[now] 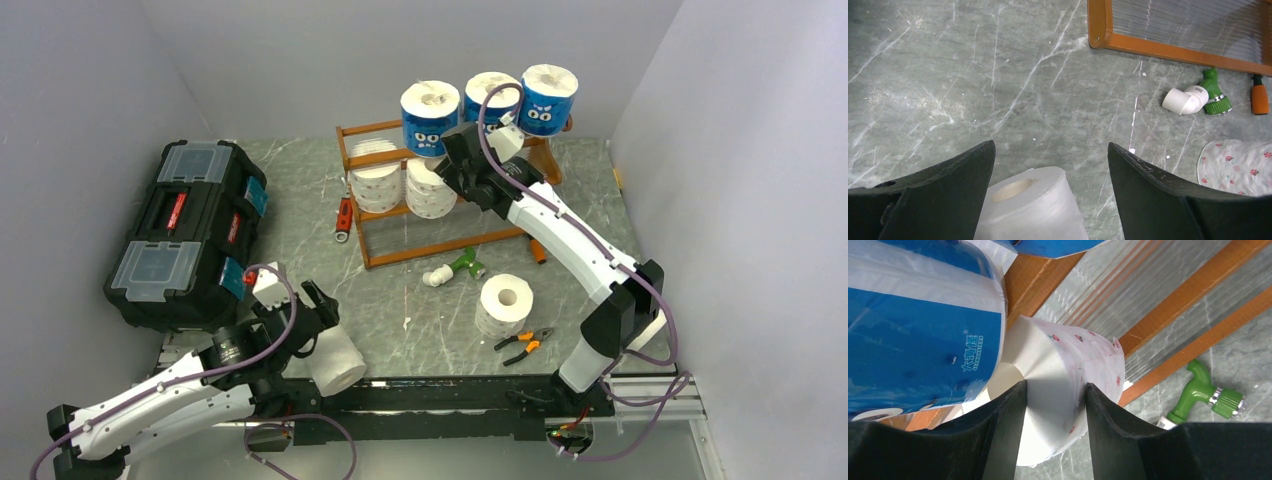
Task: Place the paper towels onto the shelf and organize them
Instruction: Place the paper towel on the shelf.
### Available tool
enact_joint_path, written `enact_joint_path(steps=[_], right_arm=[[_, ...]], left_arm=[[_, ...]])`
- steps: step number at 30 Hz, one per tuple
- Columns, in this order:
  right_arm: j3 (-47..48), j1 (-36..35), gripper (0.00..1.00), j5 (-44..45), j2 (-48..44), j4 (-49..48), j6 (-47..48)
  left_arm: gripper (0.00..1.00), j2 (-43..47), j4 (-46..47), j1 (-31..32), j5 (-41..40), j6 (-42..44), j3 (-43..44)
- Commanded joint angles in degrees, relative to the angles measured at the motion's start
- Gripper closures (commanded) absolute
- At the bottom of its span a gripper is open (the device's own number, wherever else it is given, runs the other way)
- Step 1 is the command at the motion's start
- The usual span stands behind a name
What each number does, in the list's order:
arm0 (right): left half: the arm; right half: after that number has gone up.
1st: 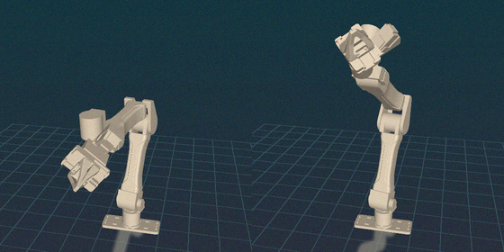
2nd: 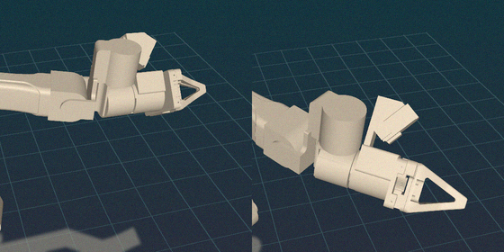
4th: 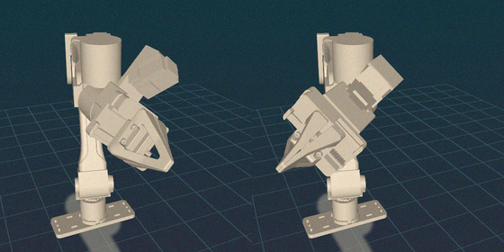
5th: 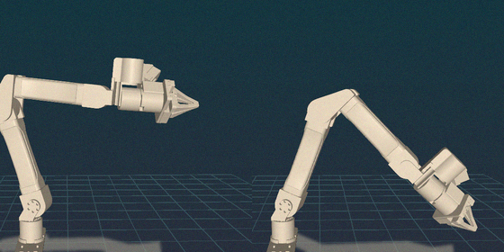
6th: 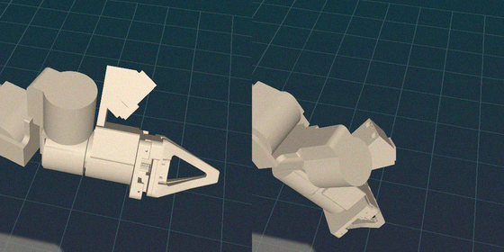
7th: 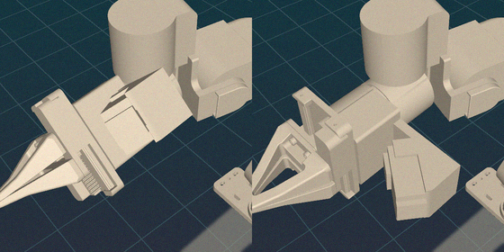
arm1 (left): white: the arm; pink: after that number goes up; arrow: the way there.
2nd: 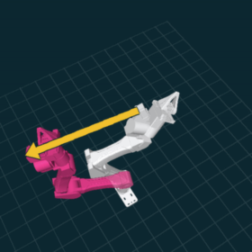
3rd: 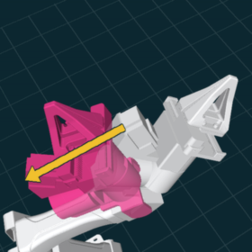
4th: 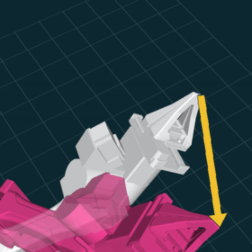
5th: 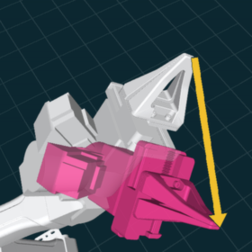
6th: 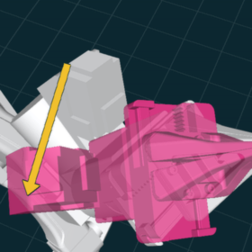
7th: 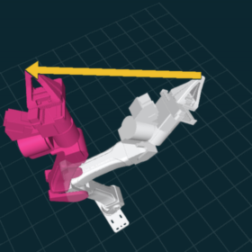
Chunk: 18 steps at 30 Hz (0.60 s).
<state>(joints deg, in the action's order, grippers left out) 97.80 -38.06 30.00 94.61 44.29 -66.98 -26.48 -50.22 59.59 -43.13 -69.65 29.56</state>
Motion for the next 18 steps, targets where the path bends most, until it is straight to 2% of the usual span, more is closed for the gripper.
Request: enact_joint_path(steps=[1, 18], right_arm=[[-1.18, 0.36, 0.51, -1.28, -2.75, -4.84, 2.26], [-9.03, 1.88, 0.47, -3.66, -6.80, -16.37, 4.57]], left_arm=[[0.11, -0.34, 1.52, 0.08, 0.16, 0.85, 0.85], [0.11, -1.36, 2.67, 0.09, 0.63, 1.06, 0.59]])
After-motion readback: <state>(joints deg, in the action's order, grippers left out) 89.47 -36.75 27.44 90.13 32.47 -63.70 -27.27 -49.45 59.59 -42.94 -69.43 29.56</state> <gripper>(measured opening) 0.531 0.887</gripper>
